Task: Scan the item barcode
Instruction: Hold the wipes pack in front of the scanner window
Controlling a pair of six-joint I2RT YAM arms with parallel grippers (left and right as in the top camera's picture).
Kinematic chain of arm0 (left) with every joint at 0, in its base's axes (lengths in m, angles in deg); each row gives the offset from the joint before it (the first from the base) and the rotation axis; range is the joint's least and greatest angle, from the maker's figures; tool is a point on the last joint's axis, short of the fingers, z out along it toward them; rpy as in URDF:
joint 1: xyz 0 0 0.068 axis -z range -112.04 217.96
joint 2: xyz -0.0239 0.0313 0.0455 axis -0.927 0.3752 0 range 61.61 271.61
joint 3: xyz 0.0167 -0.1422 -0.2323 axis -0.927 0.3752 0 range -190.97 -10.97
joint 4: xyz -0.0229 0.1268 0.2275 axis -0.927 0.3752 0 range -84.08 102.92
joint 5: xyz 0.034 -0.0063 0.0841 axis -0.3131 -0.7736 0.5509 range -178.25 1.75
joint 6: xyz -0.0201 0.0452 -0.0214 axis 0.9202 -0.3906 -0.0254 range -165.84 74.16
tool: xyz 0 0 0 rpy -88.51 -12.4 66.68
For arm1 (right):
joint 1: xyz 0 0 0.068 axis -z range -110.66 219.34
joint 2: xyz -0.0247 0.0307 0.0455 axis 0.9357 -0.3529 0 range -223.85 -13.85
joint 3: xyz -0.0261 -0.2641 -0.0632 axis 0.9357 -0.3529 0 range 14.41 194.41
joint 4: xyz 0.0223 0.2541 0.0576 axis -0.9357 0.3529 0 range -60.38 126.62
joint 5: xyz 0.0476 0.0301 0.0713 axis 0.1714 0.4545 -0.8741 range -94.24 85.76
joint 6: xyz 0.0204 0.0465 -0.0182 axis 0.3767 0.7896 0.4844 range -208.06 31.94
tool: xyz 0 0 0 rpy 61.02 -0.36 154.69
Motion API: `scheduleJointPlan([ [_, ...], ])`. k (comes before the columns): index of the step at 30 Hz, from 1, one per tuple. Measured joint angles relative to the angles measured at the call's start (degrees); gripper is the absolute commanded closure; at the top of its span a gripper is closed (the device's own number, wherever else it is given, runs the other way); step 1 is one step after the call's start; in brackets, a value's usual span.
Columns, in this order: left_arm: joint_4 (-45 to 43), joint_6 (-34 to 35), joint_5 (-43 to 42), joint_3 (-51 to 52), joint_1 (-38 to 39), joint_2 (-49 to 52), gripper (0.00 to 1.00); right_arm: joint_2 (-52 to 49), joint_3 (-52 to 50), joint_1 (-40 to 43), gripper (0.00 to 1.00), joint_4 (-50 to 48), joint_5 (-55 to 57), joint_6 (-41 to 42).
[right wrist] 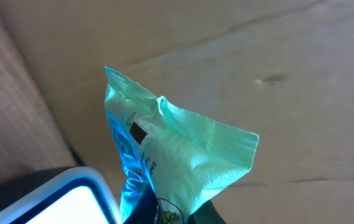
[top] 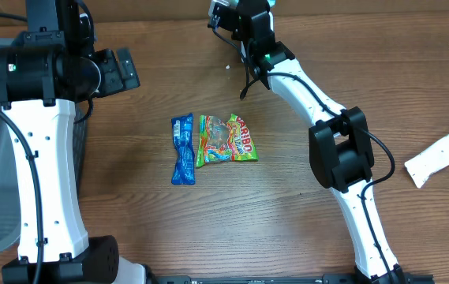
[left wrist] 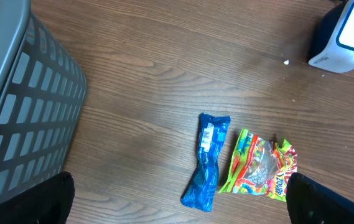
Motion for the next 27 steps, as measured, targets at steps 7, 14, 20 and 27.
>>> scheduleJointPlan([
  [7,0.00,0.00,0.00,0.00,0.00,0.00,0.00,0.00,0.00,0.00,0.96,-13.38,6.40,1.81],
  [14,0.00,0.00,0.00,0.00,0.00,0.00,0.00,0.00,-0.04,-0.07,0.96,-11.32,13.07,4.52],
  [20,-0.02,0.00,0.00,0.00,0.02,0.00,0.00,0.00,-0.07,-0.04,0.96,-9.01,18.75,12.79],
  [27,0.00,0.00,0.00,0.00,0.00,0.00,0.00,0.00,-0.07,-0.07,0.96,-8.96,23.82,20.22],
])
